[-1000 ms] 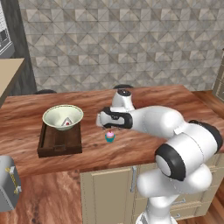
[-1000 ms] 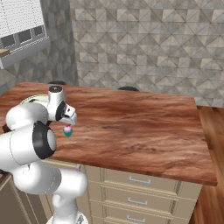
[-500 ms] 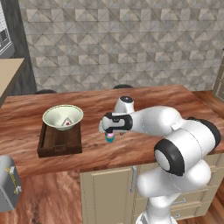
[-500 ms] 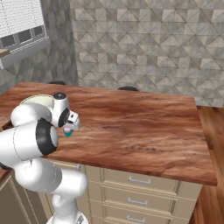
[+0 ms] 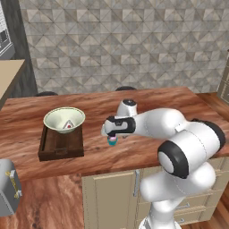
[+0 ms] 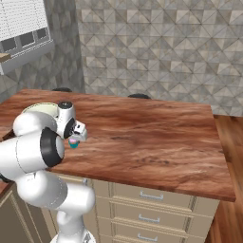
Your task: Place the bowl with cake and the cupcake onto the tray.
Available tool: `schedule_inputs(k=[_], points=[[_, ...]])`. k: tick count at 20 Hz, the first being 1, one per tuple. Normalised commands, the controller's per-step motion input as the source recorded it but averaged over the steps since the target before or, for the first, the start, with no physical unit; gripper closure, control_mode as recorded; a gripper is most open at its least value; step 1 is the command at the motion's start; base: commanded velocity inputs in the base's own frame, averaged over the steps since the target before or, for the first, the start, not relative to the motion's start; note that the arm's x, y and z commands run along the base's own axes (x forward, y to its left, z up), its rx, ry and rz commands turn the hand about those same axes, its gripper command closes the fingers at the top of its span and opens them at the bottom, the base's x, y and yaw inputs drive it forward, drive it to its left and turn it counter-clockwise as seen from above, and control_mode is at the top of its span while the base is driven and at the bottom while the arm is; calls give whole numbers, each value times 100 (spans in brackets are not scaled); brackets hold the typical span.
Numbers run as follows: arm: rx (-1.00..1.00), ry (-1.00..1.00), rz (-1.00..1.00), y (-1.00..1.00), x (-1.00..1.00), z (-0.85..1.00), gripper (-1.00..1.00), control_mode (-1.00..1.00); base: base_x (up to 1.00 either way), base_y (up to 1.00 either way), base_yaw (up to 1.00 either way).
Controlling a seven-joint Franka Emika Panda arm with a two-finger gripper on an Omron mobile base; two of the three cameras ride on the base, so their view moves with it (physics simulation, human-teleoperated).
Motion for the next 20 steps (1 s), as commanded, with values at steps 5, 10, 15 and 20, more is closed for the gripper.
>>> schedule_inputs(k=[5,10,15,20], points=[[-6,0,0,0,14,-15,-100,-100,0,0,0],[-1,0,0,0,13,-1,-100,-100,0,0,0],[0,0,0,0,20,-9,-100,-100,0,0,0],[-1,1,0,0,25,-28,-100,-100,0,0,0]])
